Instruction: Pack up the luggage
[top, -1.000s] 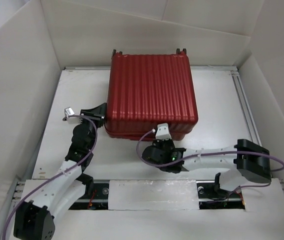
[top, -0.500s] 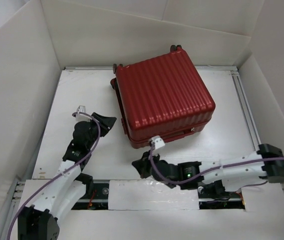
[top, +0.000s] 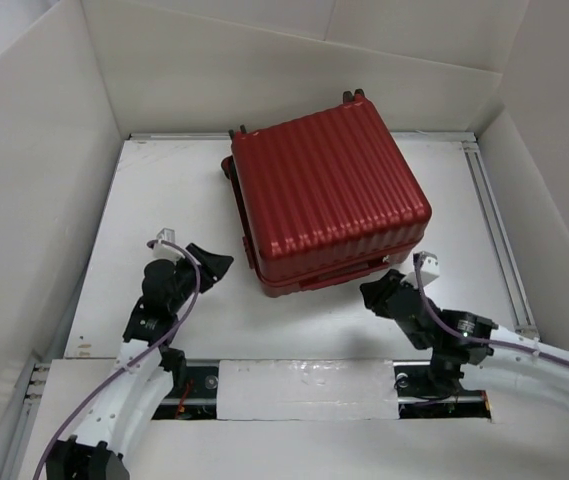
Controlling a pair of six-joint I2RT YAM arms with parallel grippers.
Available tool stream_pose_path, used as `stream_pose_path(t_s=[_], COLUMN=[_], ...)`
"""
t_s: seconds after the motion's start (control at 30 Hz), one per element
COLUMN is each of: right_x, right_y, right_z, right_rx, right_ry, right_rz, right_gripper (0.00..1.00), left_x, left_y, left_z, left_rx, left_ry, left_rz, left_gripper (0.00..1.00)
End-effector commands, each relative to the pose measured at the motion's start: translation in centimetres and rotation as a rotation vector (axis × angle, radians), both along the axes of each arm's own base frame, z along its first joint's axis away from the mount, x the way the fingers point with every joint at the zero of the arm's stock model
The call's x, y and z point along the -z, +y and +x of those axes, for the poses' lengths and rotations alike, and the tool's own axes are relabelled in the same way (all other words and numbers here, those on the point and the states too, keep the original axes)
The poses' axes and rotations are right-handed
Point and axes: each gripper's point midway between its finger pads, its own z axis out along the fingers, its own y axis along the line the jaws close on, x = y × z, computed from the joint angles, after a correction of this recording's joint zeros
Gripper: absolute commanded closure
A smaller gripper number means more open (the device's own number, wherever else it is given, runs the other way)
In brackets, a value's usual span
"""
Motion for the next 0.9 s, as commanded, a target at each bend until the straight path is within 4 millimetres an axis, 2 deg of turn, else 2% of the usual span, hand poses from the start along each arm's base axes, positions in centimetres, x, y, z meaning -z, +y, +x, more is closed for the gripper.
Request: stream_pose_path(t_s=[0.0,0.03,0.07,0.13,0.17,0.2,0.27,0.4,0.47,0.57,0.73,0.87], right_x=[0.5,0.7,1.7,1.8,1.7,1.6,0.7,-0.1,-1.2,-2.3,-1.5,-3.0], right_y=[-1.2,-1.5,-1.8,-2.7,-2.4,-3.3,-3.7,-5.6,-6.1,-6.2,-6.3,-5.8], right_z=[2.0,2.5,3.2,4.7,5.5,6.4,7.7,8.6,8.8,9.7,11.5,12.8], right_rx=[0.034,0.055,0.089,0.155,0.164,0.198,0.23,0.331,0.372,0.37,0.365,0.365], right_ry=[0.015,0.025,0.052,0.037,0.031,0.026,-0.007,-0.039,-0.076,-0.127,-0.133,-0.222], right_rz=[-0.098,-0.128,-0.17,-0.221,-0.236,-0.268,-0.295,-0.33,-0.306,-0.283,-0.285,-0.278], right_gripper=[0.62,0.57,0.57,0.57,0.56,0.56,0.55,0.55,0.55,0.55,0.55,0.58], left_x=[1.5,1.2,0.8,1.3,1.1,0.6,0.8,0.6,0.6,0.4,0.7,0.5], left_y=[-1.5,-1.8,-2.1,-2.7,-2.9,-3.2,-3.2,-3.3,-3.3,-3.5,-3.4,-3.4], left_z=[-1.3,-1.2,-1.3,-1.7,-1.7,-1.8,-1.7,-1.8,-1.8,-1.8,-2.0,-2.0], left_rx=[0.091,0.104,0.118,0.156,0.173,0.194,0.197,0.206,0.206,0.216,0.216,0.217], left_ry=[0.023,0.009,0.002,0.031,0.022,0.013,0.019,0.011,0.01,-0.009,-0.016,-0.027], left_rz=[-0.05,-0.068,-0.086,-0.095,-0.102,-0.109,-0.099,-0.103,-0.103,-0.108,-0.108,-0.109], left_gripper=[0.51,0.51,0.51,0.5,0.48,0.48,0.48,0.48,0.48,0.48,0.48,0.48])
